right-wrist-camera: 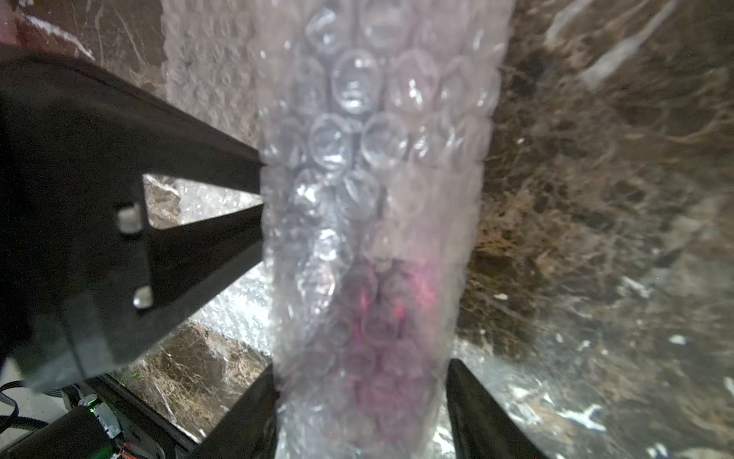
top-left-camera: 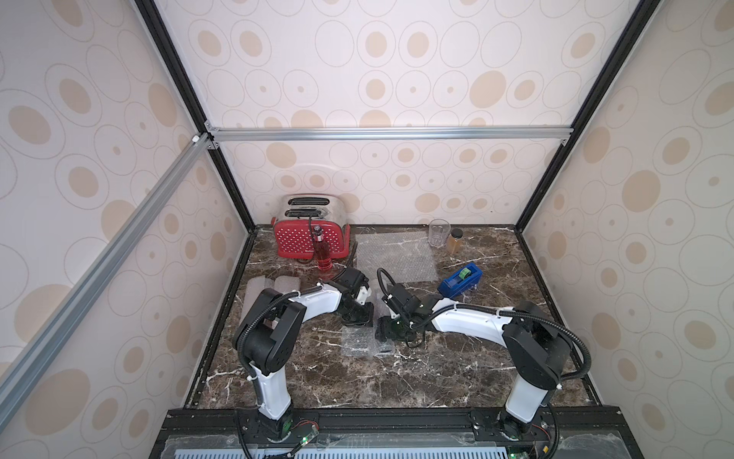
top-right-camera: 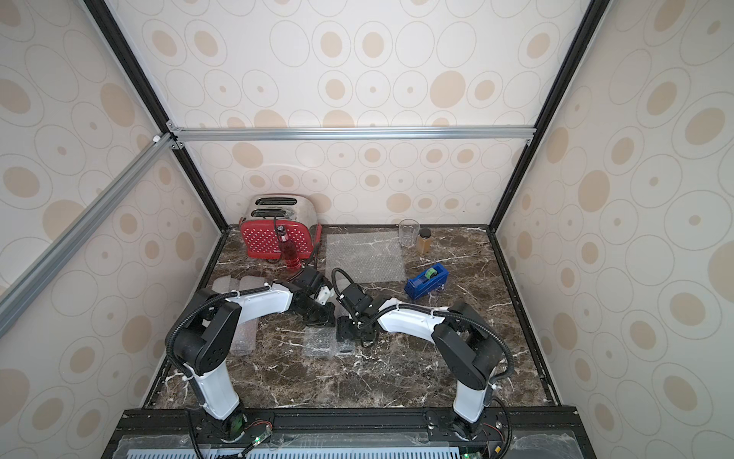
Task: Wrap wine bottles in bubble wrap
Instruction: Wrap the wine bottle in bubble wrap.
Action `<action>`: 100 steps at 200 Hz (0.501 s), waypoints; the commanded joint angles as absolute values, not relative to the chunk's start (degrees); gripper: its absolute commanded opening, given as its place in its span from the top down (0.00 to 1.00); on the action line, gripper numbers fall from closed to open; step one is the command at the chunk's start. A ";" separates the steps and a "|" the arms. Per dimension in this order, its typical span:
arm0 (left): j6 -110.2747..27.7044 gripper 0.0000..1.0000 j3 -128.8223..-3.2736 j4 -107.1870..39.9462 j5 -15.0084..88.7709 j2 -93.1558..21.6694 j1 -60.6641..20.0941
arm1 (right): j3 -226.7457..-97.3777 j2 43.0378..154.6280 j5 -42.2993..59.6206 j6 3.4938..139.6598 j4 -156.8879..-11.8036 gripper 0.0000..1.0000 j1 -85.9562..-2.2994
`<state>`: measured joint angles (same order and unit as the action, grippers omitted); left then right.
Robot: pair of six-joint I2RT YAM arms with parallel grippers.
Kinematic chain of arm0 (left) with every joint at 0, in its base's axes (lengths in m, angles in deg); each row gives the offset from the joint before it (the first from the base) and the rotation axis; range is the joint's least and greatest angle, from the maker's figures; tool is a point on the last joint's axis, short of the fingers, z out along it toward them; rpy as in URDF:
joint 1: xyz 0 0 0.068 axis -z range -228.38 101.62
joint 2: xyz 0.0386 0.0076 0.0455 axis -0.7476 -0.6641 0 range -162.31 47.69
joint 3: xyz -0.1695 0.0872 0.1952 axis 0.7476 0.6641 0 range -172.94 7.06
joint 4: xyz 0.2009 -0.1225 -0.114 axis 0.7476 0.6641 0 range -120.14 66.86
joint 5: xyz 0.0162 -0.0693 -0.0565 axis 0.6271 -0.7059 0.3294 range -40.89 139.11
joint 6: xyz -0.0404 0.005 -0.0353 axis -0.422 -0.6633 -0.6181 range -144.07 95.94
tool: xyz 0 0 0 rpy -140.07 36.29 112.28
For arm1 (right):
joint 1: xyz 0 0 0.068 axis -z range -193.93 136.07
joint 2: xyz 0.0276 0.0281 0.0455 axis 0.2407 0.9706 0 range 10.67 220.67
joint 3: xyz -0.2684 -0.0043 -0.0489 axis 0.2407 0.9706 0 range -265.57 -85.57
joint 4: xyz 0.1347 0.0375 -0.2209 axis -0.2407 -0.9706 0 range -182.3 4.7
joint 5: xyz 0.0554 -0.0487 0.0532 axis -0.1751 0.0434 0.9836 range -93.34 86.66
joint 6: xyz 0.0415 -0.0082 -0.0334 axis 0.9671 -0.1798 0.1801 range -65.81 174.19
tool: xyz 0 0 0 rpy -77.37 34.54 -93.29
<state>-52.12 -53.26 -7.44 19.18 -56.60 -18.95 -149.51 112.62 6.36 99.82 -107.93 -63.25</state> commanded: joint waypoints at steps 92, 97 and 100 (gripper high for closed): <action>-53.63 0.79 -53.66 -5.42 24.31 -54.04 -20.38 | -152.51 121.03 0.01 101.55 -117.30 0.46 -63.39; -53.50 0.76 -53.55 -4.56 25.12 -53.21 -21.14 | -152.78 121.14 -0.42 101.48 -117.87 0.46 -63.41; -53.55 0.74 -53.47 -4.18 25.53 -52.75 -21.70 | -152.79 121.07 -0.70 101.54 -118.22 0.46 -63.40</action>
<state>-53.47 -53.19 -7.59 20.84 -56.52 -19.70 -153.49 117.14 5.68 101.70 -110.03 -63.49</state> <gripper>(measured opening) 0.213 0.572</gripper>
